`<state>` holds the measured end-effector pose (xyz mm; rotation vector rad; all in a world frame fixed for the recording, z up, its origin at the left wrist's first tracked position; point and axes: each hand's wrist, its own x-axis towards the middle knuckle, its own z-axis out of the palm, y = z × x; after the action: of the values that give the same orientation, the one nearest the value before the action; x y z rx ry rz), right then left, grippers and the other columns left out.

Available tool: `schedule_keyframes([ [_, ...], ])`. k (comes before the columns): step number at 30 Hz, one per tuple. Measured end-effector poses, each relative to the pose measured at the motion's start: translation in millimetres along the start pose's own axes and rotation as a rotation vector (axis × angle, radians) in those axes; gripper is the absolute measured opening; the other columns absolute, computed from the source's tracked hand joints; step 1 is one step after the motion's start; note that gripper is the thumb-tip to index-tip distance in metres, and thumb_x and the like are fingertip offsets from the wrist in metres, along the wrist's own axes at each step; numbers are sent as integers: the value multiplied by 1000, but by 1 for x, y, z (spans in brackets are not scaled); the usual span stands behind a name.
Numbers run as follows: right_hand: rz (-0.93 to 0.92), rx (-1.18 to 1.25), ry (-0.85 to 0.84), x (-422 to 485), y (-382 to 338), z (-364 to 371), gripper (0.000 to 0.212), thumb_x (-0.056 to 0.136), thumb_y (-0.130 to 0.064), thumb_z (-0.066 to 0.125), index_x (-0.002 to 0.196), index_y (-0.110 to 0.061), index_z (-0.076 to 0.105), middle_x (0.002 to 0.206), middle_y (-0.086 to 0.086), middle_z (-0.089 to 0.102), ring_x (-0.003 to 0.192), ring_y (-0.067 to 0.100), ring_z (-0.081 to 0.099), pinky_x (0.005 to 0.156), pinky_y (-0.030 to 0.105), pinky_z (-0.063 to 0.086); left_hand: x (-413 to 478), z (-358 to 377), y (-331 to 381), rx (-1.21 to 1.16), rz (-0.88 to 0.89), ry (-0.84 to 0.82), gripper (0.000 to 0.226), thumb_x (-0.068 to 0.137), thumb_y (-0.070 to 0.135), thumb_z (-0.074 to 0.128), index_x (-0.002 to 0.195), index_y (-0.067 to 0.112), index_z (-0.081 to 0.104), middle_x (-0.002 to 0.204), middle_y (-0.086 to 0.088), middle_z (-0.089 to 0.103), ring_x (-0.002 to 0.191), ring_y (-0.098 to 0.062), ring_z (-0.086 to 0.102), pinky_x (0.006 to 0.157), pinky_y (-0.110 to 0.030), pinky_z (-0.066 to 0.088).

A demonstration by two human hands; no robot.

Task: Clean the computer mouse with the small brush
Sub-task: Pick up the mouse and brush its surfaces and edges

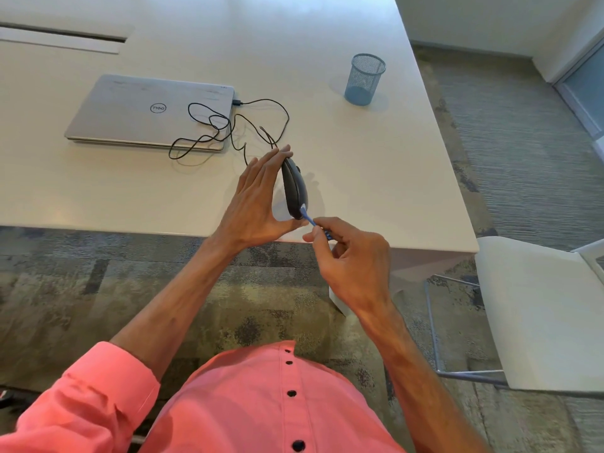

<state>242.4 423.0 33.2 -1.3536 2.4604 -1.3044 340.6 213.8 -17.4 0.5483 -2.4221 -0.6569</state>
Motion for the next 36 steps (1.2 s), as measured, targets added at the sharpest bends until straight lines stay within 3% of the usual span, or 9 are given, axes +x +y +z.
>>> schedule_keyframes([
  [3, -54, 70, -17, 7, -4, -9, 20, 104, -37, 67, 112, -31, 84, 79, -18, 81, 47, 0, 56, 54, 16, 41, -2, -2, -2, 20, 17, -13, 126, 83, 60, 96, 177, 10, 28, 189, -1, 25, 176, -20, 22, 143, -55, 17],
  [7, -170, -82, 65, 28, -5, -16, 19, 108, -33, 70, 122, -32, 83, 98, -16, 85, 55, 5, 64, 54, 29, 55, -2, -2, 0, 122, 38, -50, 127, 80, 47, 98, 177, 10, 26, 191, -5, 17, 179, -23, 13, 145, -53, 10],
  [9, -292, -239, 101, 39, -3, -15, 21, 109, -26, 71, 127, -30, 82, 103, -13, 85, 55, 15, 67, 51, 31, 53, -2, -2, 3, 142, 48, -68, 125, 78, 41, 97, 177, 10, 27, 191, -5, 15, 179, -22, 8, 145, -53, 8],
  [15, -468, -526, 46, 50, -4, -9, 33, 104, -17, 76, 136, -25, 77, 98, -11, 85, 48, 14, 43, 54, 23, 29, 0, -6, 7, 133, 40, -69, 119, 83, 42, 93, 177, 10, 27, 192, -5, 14, 179, -19, 4, 145, -52, 7],
  [19, -434, -497, -80, 43, -9, -10, 19, 104, -23, 72, 119, -28, 83, 72, -11, 76, 45, 16, 52, 53, 25, 41, 0, -6, 5, 159, 31, -53, 123, 85, 46, 92, 179, 9, 23, 192, -5, 13, 179, -19, 4, 146, -50, 6],
  [23, -396, -520, -182, 36, -9, -13, 27, 97, -29, 59, 79, -23, 78, 56, -9, 66, 45, 17, 58, 58, 33, 56, 0, -4, 4, 165, 15, -45, 127, 84, 51, 95, 179, 9, 22, 192, -5, 13, 179, -19, 4, 146, -48, 4],
  [27, -425, -439, -66, 38, -11, -18, 17, 105, -25, 66, 108, -27, 83, 71, -10, 75, 50, 15, 62, 53, 29, 49, 1, -3, 3, 165, 15, -44, 124, 85, 51, 92, 179, 7, 23, 191, -7, 14, 179, -21, 5, 146, -50, 4],
  [30, -434, -500, 52, 49, -12, -17, 24, 107, -20, 70, 128, -24, 80, 76, -8, 76, 50, 16, 56, 51, 25, 36, 2, -2, 4, 154, 14, -53, 121, 82, 45, 93, 177, 10, 27, 191, -6, 16, 179, -20, 6, 146, -50, 5],
  [36, -462, -623, -65, 51, -14, -11, 31, 93, -17, 85, 124, -24, 82, 64, -8, 68, 52, 12, 32, 57, 24, 25, 5, 0, 7, 147, 20, -49, 116, 84, 48, 89, 177, 11, 28, 191, -4, 18, 179, -18, 6, 146, -51, 7],
])
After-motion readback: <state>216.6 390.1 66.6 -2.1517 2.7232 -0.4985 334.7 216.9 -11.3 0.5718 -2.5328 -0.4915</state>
